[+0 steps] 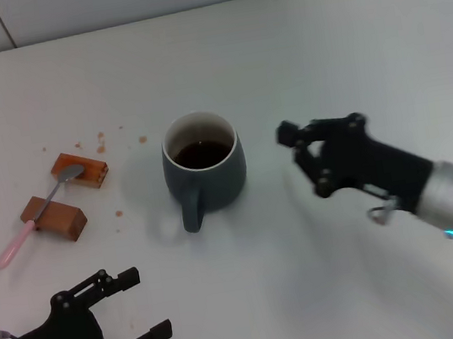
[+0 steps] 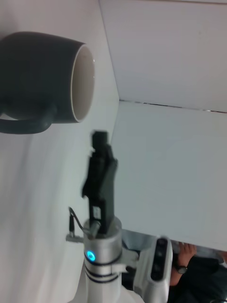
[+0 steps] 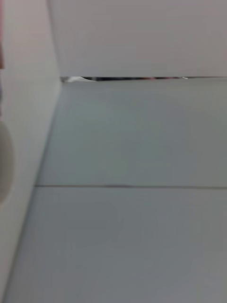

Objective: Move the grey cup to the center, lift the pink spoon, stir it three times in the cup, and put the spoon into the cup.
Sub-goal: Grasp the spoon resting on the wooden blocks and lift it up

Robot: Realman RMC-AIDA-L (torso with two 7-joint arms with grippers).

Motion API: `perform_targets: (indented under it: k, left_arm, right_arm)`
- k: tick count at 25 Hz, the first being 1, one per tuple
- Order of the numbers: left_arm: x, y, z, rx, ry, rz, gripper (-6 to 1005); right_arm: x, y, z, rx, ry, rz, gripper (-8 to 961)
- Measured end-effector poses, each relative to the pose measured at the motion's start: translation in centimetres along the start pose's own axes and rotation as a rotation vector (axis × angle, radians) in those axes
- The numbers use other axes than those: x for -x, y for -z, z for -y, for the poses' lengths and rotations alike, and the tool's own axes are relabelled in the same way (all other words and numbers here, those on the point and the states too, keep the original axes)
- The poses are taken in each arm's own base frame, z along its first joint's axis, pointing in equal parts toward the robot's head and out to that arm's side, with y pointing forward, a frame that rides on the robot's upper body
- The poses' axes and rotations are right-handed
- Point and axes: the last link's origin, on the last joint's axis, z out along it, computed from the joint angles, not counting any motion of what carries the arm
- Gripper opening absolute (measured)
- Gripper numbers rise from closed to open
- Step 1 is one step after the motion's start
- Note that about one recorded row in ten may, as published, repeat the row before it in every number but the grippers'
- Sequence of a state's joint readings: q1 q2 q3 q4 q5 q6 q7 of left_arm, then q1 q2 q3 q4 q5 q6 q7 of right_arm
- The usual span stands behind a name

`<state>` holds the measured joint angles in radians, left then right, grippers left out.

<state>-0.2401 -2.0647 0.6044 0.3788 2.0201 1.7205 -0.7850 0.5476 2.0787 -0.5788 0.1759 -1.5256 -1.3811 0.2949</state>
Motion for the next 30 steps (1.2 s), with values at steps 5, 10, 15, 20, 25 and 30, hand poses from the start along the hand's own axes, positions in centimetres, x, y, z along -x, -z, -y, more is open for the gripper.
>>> perform_targets:
  k: [5, 10, 15, 20, 25, 30]
  left_arm:
    - [0.1, 0.1, -0.1, -0.001, 0.004, 0.000, 800]
    - [0.2, 0.1, -0.1, -0.006, 0.004, 0.002, 800]
    - [0.2, 0.1, -0.1, -0.007, 0.003, 0.002, 800]
    - [0.0, 0.0, -0.1, -0.002, 0.006, -0.004, 800]
    - [0.0, 0.0, 0.0, -0.004, 0.004, -0.006, 800]
    - [0.0, 0.0, 0.0, -0.007, 0.003, -0.005, 800]
  right_arm:
    - [1.5, 4.5, -0.2, 0.109, -0.040, 0.122, 78]
    - [1.7, 7.3, -1.3, 0.260, -0.054, 0.105, 122]
    - [1.2, 8.1, -1.8, 0.267, -0.089, 0.077, 166]
    - [0.7, 8.5, -1.9, 0.274, -0.135, 0.040, 366]
    - [0.7, 9.3, -1.5, 0.306, -0.172, -0.015, 604]
    - [0.8, 9.0, -1.5, 0.375, -0.218, -0.075, 716]
